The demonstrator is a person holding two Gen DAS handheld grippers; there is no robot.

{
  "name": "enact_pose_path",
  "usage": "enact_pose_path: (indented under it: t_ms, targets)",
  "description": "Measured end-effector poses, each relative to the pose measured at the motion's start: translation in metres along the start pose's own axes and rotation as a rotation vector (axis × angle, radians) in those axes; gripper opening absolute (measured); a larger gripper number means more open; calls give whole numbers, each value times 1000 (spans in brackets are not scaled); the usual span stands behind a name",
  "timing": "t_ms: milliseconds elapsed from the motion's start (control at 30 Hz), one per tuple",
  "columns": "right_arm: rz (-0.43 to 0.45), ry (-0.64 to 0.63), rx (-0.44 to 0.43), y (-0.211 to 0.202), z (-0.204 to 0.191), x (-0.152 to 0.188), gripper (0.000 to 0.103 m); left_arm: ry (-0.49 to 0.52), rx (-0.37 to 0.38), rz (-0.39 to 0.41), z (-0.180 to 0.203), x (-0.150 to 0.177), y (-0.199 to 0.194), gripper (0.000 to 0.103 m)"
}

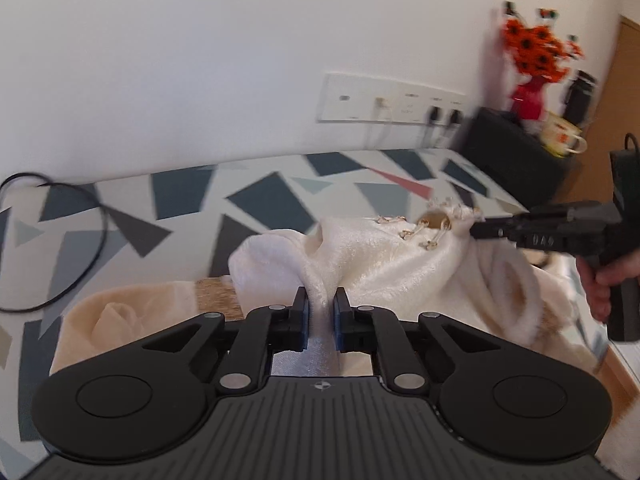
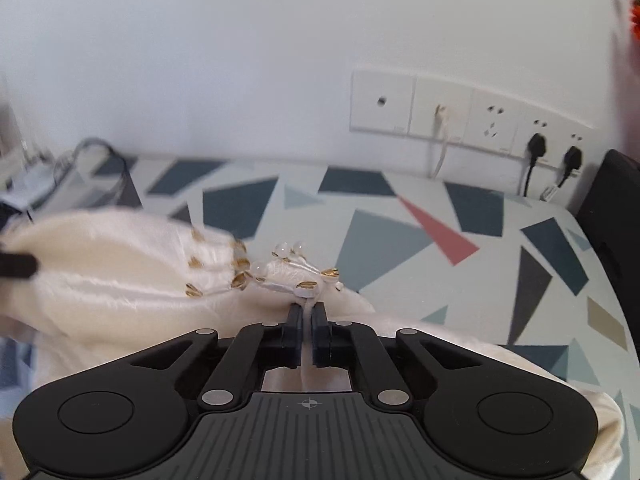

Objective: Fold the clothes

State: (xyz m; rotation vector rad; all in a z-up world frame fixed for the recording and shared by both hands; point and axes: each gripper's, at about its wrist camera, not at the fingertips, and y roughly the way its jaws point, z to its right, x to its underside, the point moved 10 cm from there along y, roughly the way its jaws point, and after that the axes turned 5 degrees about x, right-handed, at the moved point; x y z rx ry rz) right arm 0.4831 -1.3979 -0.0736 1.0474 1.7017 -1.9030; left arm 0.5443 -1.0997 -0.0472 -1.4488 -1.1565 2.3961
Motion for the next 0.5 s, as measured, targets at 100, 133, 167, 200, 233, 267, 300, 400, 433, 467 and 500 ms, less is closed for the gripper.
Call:
enact_pose_path:
  t_ms: [100,133,167,200,233,267,300,400,433,467,500]
  targets:
    - [-38,6,-2,-29,4,24,4,46,87,-76,11,14,0,12]
    - [-51,8,-3,-38,5,32,4,53,106,-111,13,24,3,12]
    - [-64,10,-3,-48,6,40,4,51,121,-148,16,35,8,12]
    - [-77,12,-4,-58,7,48,4,50,135,-185,18,46,12,12]
    - [-89,14,-5,-67,9,56,3,47,144,-212,20,55,16,12]
    - [-115,23,-3,-69,6,69,3,43,146,-229,22,61,20,12]
    - [-143,34,0,-68,2,83,3,38,149,-246,23,67,24,12]
    - [-186,54,21,-59,-8,110,4,26,156,-295,27,86,36,17]
    - [-197,66,23,-56,-10,115,4,26,158,-305,28,89,38,22]
    - [-209,79,24,-52,-12,120,4,34,159,-305,28,89,38,29]
    - [-213,76,26,-50,-13,121,4,41,165,-304,29,87,37,35]
